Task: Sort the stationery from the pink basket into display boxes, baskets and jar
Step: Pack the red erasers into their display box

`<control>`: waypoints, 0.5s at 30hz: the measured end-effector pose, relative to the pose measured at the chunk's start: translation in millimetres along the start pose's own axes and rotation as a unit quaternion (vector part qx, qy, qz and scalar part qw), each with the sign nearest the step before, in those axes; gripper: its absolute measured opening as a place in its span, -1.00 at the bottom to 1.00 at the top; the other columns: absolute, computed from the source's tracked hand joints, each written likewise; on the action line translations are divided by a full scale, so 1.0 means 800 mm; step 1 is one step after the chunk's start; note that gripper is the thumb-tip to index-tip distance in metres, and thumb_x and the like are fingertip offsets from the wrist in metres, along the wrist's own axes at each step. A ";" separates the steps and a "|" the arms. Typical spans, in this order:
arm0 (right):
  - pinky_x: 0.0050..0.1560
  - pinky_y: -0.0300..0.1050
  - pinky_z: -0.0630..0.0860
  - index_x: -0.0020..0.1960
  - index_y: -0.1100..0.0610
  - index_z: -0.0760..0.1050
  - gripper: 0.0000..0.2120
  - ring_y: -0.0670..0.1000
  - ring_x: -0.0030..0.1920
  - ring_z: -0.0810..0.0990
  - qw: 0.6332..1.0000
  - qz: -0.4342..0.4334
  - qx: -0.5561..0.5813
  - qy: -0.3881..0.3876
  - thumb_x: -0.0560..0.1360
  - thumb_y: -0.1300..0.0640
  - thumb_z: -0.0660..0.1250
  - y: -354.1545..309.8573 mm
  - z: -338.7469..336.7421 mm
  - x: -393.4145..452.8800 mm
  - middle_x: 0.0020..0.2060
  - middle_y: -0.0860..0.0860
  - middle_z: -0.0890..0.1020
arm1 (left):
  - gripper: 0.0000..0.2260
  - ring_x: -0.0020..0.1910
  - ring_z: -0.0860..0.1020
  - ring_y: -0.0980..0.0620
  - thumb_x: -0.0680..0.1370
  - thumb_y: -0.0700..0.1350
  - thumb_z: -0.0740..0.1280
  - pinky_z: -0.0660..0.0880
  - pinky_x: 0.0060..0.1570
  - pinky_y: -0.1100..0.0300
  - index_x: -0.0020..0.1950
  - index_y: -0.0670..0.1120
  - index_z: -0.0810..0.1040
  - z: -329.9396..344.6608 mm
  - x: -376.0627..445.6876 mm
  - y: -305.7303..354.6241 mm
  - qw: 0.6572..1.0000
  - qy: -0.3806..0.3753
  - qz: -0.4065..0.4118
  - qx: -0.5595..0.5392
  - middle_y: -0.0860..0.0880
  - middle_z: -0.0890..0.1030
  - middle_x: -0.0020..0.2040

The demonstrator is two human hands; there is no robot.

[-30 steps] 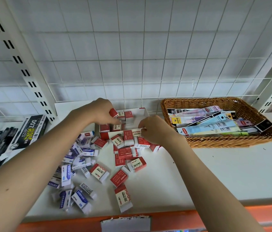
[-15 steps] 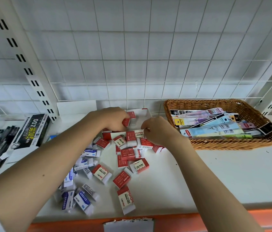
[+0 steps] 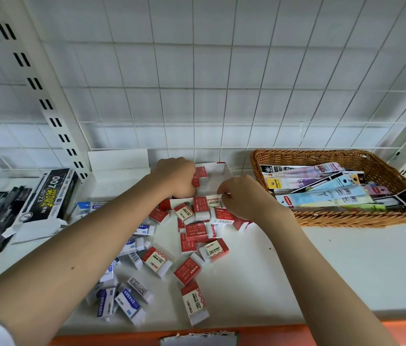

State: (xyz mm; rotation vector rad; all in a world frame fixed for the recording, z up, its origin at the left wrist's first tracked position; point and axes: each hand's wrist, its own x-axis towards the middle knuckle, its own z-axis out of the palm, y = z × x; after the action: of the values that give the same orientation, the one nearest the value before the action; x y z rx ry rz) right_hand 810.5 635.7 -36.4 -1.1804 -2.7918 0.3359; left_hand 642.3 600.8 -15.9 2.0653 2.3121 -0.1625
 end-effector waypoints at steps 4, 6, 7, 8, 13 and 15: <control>-0.11 -0.26 0.41 0.21 0.08 0.55 -0.67 0.05 0.10 0.54 1.000 0.003 0.003 0.003 0.56 0.20 0.10 -0.001 -0.001 0.001 0.18 0.04 0.57 | -0.83 -0.38 0.42 0.05 0.42 -0.12 0.33 0.26 -0.44 0.22 -0.33 -0.09 0.39 -0.003 0.000 0.001 0.999 -0.010 -0.009 -0.030 -0.01 0.44 -0.34; -0.10 -0.25 0.44 0.20 0.09 0.55 -0.68 0.04 0.09 0.55 1.000 0.005 0.005 0.002 0.56 0.20 0.11 -0.001 -0.002 0.001 0.18 0.04 0.58 | -0.80 -0.39 0.40 0.06 0.43 -0.15 0.33 0.25 -0.45 0.22 -0.34 -0.08 0.36 -0.002 -0.002 0.005 0.999 -0.010 -0.013 -0.036 -0.02 0.42 -0.33; -0.09 -0.24 0.46 0.20 0.08 0.55 -0.68 0.04 0.09 0.55 1.000 0.006 0.007 0.002 0.55 0.20 0.11 -0.001 -0.001 0.002 0.17 0.04 0.58 | -0.79 -0.39 0.40 0.06 0.44 -0.16 0.33 0.24 -0.46 0.22 -0.35 -0.08 0.35 -0.001 -0.002 0.007 0.999 -0.007 -0.015 -0.041 -0.02 0.41 -0.33; -0.08 -0.24 0.46 0.19 0.08 0.56 -0.68 0.04 0.09 0.56 1.000 0.007 0.009 0.003 0.55 0.20 0.11 -0.001 0.000 0.002 0.17 0.04 0.58 | -0.78 -0.40 0.39 0.06 0.44 -0.17 0.33 0.23 -0.46 0.22 -0.35 -0.08 0.34 -0.001 -0.002 0.009 0.999 -0.004 -0.019 -0.047 -0.02 0.41 -0.33; -0.10 -0.21 0.52 0.19 0.08 0.56 -0.68 0.05 0.06 0.58 1.000 0.012 0.010 0.000 0.55 0.19 0.12 -0.001 0.001 0.003 0.16 0.04 0.59 | -0.79 -0.38 0.40 0.05 0.44 -0.22 0.34 0.23 -0.46 0.23 -0.33 -0.11 0.35 -0.008 -0.001 0.013 0.997 0.007 -0.045 -0.063 -0.04 0.41 -0.30; -0.07 -0.20 0.53 0.20 0.09 0.56 -0.68 0.05 0.07 0.57 1.000 0.008 0.005 0.002 0.55 0.19 0.12 -0.002 -0.001 0.001 0.15 0.05 0.60 | -0.81 -0.38 0.38 0.05 0.45 -0.23 0.33 0.24 -0.44 0.23 -0.31 -0.11 0.36 -0.008 -0.003 0.016 0.998 -0.005 -0.049 -0.039 -0.03 0.40 -0.30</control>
State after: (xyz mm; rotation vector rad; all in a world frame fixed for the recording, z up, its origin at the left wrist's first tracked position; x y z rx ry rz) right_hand 808.8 635.2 -35.4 -1.1997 -2.7752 0.3486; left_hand 655.6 600.3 -9.6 1.9124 2.3757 -0.0835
